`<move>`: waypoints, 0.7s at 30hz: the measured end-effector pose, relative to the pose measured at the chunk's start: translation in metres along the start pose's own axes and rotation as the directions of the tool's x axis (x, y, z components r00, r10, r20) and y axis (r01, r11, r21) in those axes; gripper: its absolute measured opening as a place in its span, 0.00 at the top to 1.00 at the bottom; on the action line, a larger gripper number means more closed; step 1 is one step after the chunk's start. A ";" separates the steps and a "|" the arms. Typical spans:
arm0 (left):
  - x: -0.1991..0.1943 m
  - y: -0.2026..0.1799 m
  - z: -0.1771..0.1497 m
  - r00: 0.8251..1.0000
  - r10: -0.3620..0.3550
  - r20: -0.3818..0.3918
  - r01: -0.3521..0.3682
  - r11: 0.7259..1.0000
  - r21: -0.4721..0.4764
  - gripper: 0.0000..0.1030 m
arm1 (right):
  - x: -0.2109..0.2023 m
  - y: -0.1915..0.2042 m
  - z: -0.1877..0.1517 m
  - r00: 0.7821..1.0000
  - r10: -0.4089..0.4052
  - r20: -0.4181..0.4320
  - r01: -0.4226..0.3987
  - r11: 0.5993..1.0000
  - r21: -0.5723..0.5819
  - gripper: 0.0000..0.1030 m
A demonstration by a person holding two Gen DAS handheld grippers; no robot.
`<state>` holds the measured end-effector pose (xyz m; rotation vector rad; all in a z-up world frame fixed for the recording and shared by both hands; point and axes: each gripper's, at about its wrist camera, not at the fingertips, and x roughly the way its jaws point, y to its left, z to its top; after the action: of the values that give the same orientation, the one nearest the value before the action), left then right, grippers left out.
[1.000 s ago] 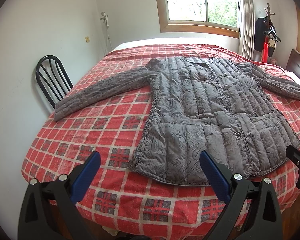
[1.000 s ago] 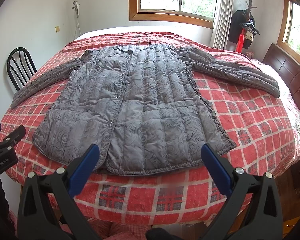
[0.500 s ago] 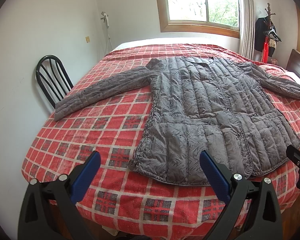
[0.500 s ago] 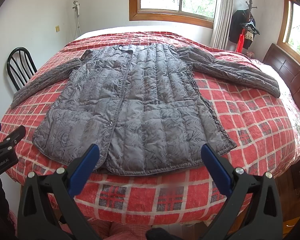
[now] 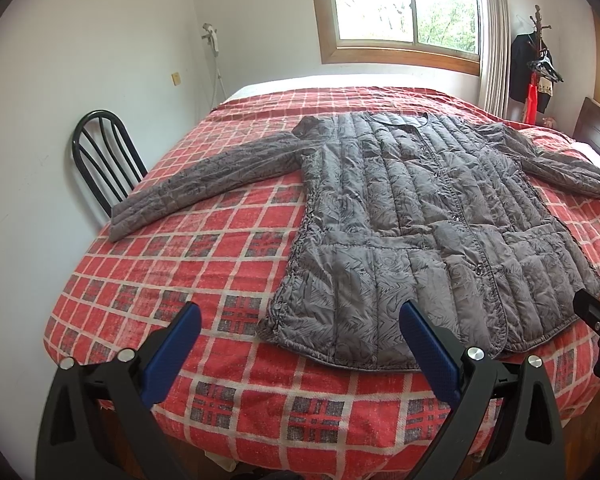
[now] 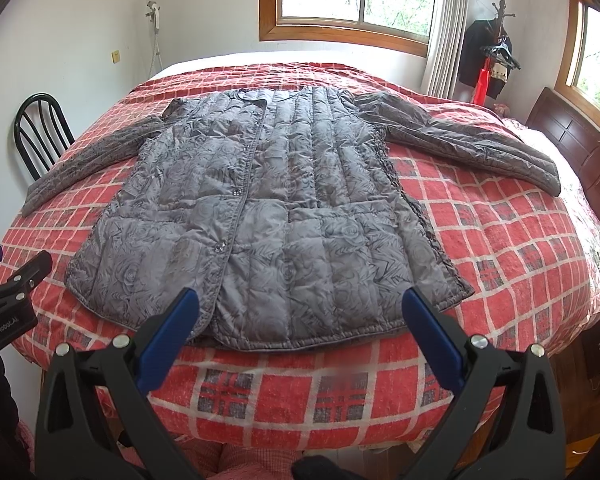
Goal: Fold large clothes
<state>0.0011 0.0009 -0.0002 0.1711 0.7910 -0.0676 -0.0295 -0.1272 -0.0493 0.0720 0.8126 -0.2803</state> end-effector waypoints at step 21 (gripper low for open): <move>0.015 0.013 -0.004 0.998 -0.048 -0.039 0.048 0.999 0.011 0.04 | 0.006 -0.001 0.005 1.000 0.026 -0.017 -0.026 1.000 -0.004 0.02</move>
<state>0.0100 0.0148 -0.0119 0.1652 0.8339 -0.1149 -0.0222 -0.1305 -0.0503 0.0807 0.8284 -0.2538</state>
